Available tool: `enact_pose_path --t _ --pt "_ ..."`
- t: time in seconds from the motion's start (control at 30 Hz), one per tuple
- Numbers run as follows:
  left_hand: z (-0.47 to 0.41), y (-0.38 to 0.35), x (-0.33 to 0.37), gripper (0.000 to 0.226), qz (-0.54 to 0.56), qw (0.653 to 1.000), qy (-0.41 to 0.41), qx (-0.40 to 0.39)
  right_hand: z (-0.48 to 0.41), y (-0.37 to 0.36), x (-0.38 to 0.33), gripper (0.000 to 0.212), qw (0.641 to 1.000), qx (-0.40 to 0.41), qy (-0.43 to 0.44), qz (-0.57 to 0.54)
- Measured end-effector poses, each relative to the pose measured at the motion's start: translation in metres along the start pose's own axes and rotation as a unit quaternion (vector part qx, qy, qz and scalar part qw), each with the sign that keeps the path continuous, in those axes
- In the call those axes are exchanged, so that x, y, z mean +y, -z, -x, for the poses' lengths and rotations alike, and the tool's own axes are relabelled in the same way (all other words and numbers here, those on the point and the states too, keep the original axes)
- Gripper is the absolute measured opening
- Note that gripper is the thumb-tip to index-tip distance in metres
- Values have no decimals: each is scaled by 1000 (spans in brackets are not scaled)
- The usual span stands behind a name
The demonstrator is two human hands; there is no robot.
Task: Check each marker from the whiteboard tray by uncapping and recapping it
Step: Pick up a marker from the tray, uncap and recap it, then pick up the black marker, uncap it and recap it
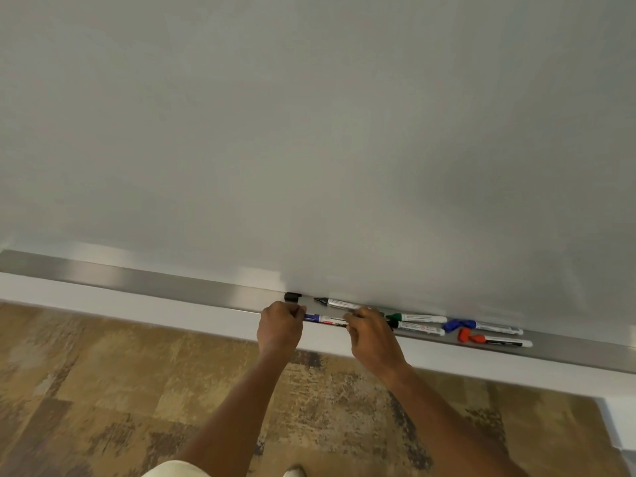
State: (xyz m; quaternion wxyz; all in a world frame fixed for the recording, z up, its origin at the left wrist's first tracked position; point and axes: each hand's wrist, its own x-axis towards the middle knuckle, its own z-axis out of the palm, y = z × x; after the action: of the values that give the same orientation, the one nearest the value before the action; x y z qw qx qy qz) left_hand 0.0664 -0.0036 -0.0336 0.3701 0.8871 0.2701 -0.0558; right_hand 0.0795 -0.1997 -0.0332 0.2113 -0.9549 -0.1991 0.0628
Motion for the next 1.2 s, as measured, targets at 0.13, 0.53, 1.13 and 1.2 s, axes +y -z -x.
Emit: enact_pose_path --t 0.13,0.53,1.13,1.2 --pt "3 -1 -3 26 9 1000 -14 14 8 -4 3 27 1000 3 13 17" --pt "-10 13 -1 22 -98 982 -135 94 -14 4 2 30 994 3 15 107" --pt "-34 24 -11 21 -252 944 -214 -14 -16 8 0 24 990 -18 -2 137" --pt "-35 25 -12 21 -245 946 -212 -13 -16 10 1 27 992 -4 -8 122"
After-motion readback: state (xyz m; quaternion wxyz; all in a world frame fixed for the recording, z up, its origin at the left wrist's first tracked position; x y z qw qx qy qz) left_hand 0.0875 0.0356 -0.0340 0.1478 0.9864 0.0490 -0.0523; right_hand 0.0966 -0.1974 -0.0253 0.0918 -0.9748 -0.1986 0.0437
